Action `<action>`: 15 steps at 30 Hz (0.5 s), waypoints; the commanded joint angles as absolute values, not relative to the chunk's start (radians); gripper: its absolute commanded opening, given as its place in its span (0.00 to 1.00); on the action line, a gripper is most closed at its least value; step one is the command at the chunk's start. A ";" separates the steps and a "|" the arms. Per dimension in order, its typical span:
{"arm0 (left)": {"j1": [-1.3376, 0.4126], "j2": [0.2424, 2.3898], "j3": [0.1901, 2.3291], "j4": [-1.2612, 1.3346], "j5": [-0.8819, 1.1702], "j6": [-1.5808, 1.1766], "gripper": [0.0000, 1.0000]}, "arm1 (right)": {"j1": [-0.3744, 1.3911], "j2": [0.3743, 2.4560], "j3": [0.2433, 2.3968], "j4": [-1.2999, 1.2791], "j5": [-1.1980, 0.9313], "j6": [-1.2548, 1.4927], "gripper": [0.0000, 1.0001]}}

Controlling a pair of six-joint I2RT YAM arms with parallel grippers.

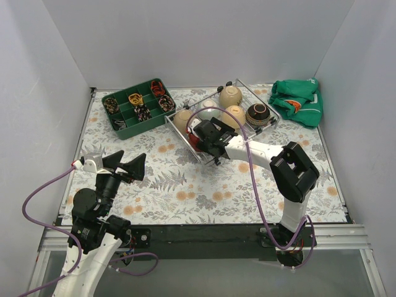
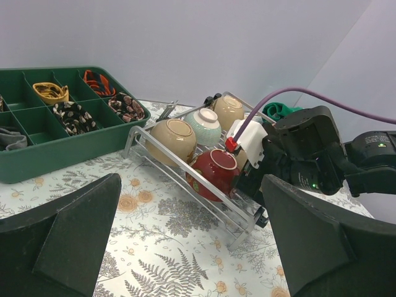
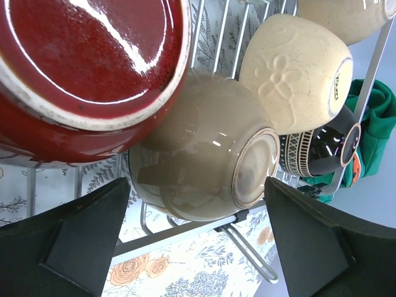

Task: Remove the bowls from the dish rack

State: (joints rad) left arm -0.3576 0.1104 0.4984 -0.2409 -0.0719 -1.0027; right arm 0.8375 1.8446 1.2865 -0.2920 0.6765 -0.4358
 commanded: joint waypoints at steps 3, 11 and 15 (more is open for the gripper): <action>-0.362 0.126 0.497 -0.259 -0.080 -0.999 0.98 | 0.830 1.835 1.318 -0.311 0.680 -0.436 0.99; -0.362 0.126 0.495 -0.261 -0.081 -0.999 0.98 | 0.825 1.891 1.279 -0.249 0.687 -0.465 0.99; -0.362 0.126 0.497 -0.259 -0.081 -0.999 0.98 | 0.819 1.913 1.255 -0.201 0.692 -0.482 0.99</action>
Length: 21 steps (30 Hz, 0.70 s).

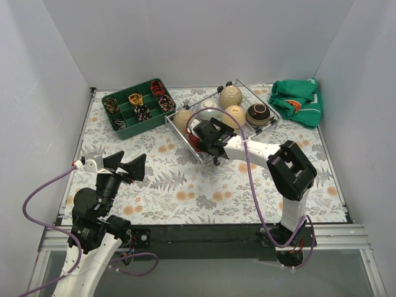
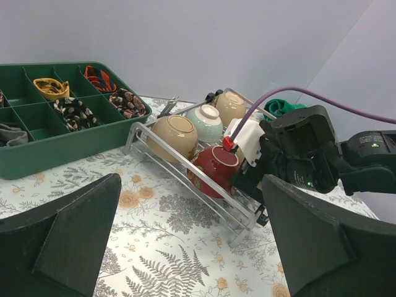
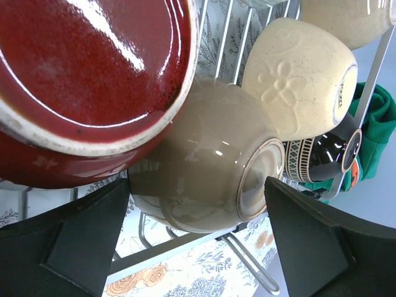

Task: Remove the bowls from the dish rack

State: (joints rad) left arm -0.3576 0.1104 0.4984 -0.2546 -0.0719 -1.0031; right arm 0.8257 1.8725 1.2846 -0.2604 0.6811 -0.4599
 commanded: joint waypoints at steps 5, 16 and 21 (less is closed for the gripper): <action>-0.362 0.127 0.497 -0.261 -0.081 -0.997 0.98 | 0.818 1.930 1.224 -0.147 0.741 -0.524 0.99; -0.364 0.135 0.497 -0.261 -0.081 -0.999 0.98 | 0.819 1.937 1.220 -0.094 0.841 -0.548 0.99; -0.364 0.141 0.497 -0.261 -0.083 -0.997 0.98 | 0.819 1.977 1.220 -0.081 0.848 -0.563 0.99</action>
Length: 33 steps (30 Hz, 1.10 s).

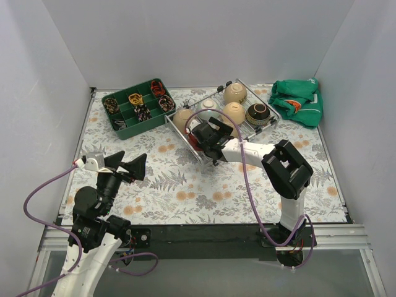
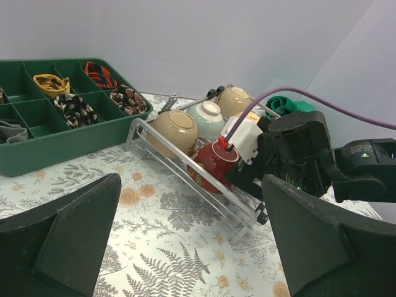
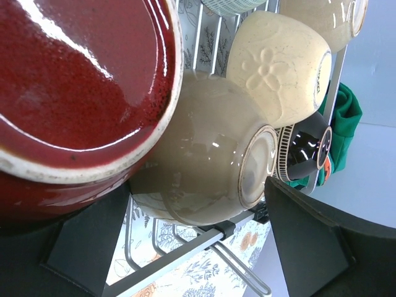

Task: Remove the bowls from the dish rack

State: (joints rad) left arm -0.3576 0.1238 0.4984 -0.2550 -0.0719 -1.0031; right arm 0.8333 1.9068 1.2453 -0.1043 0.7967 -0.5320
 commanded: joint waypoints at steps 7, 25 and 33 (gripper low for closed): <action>-0.364 0.147 0.497 -0.262 -0.081 -0.997 0.98 | 0.828 1.993 1.207 -0.069 0.885 -0.580 0.85; -0.364 0.207 0.503 -0.262 -0.061 -0.991 0.98 | 0.876 1.850 1.223 -0.089 0.916 -0.542 0.41; -0.362 0.264 0.506 -0.252 -0.035 -0.986 0.98 | 0.884 1.781 1.261 -0.175 0.854 -0.440 0.38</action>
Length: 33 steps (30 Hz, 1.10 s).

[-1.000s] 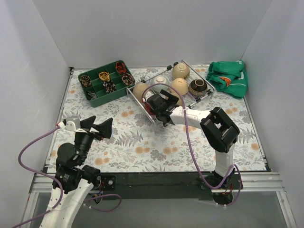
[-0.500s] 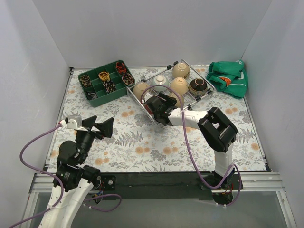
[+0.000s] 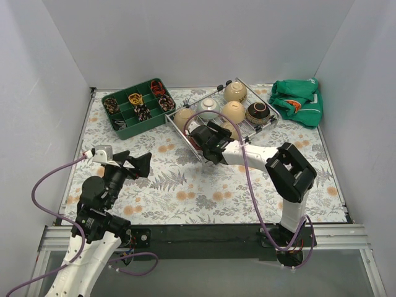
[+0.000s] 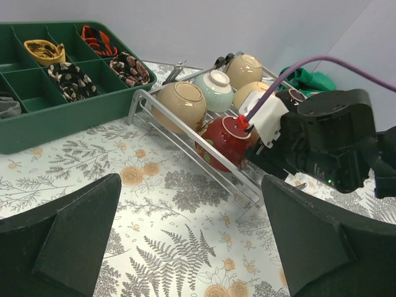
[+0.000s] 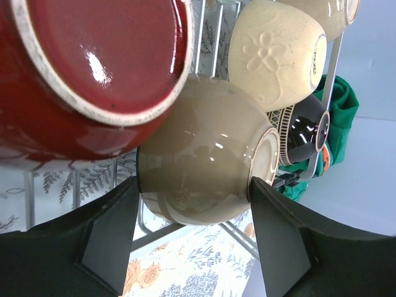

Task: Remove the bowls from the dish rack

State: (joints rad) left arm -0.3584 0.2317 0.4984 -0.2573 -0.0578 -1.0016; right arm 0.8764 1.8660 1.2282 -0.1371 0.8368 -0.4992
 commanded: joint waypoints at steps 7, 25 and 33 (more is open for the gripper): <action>-0.362 0.301 0.511 -0.249 -0.011 -0.988 0.98 | 0.882 1.759 1.275 -0.221 0.804 -0.373 0.36; -0.364 0.494 0.574 -0.215 0.136 -1.040 0.98 | 0.842 1.671 1.417 -0.330 0.631 -0.172 0.34; -0.364 0.601 0.598 -0.167 0.207 -1.091 0.98 | 0.792 1.628 1.404 -0.334 0.531 -0.089 0.31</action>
State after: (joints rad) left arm -0.3584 0.5598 0.5533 -0.2043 0.1509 -1.0611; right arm 0.8146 1.6909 1.3602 -0.3687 0.5537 -0.1379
